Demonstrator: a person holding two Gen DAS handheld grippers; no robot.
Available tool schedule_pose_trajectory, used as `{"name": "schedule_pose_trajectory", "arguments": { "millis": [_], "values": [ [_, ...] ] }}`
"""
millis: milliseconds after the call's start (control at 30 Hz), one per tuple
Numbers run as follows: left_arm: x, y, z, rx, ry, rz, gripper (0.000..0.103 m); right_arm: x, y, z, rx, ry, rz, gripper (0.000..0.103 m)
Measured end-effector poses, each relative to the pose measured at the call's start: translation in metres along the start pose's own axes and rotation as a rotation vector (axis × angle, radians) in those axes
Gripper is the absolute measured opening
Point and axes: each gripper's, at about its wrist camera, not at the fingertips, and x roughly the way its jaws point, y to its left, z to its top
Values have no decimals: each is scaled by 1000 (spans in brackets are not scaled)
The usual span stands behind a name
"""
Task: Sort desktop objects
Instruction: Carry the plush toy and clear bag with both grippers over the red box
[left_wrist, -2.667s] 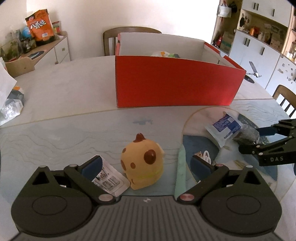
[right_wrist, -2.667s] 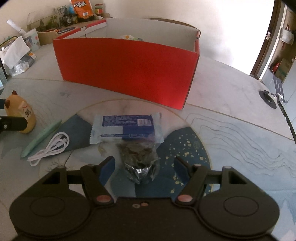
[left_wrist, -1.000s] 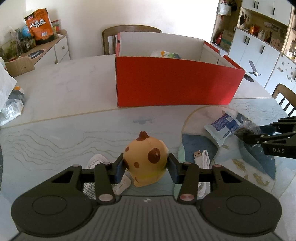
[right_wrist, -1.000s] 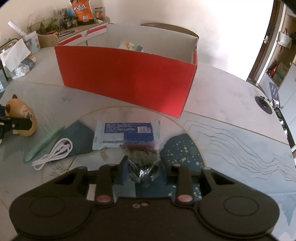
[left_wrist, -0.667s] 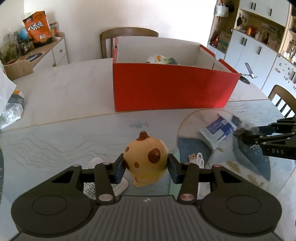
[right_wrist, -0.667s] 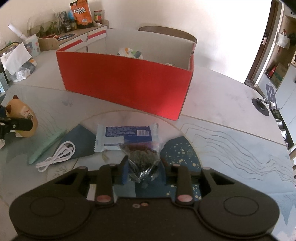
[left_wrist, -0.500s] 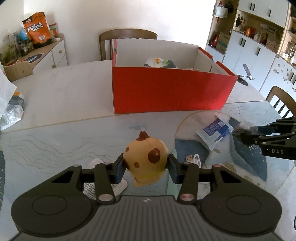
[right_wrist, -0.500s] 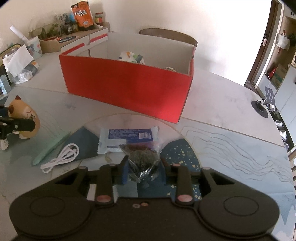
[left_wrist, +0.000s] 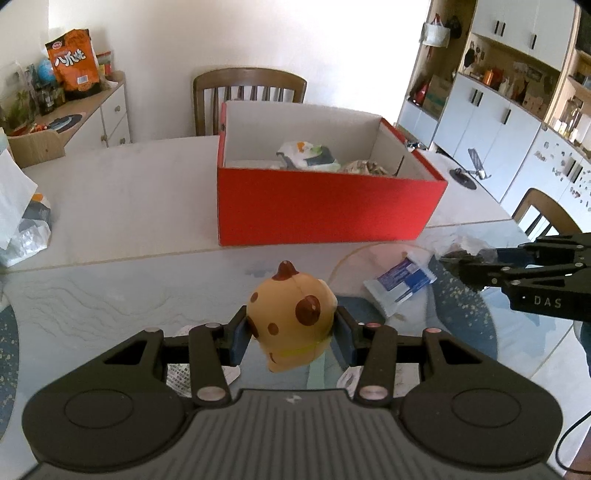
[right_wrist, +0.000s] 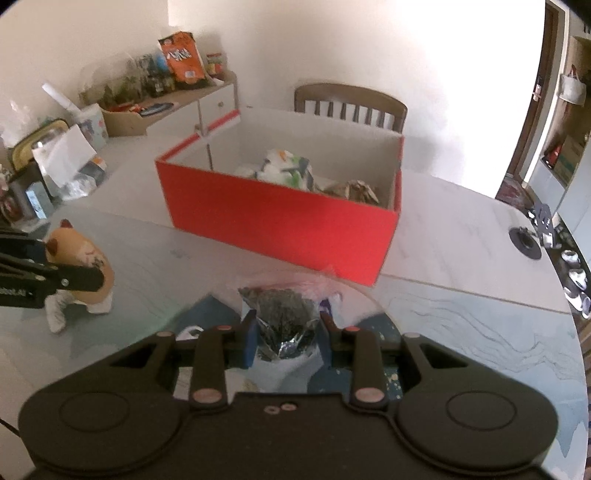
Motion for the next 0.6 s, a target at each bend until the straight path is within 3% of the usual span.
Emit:
{"name": "schedule_pose_trajectory", "arguments": {
  "millis": [600],
  "values": [
    [-34, -13, 45, -41, -83, -46, 46, -38, 8, 42, 45, -89, 23, 32]
  ]
}}
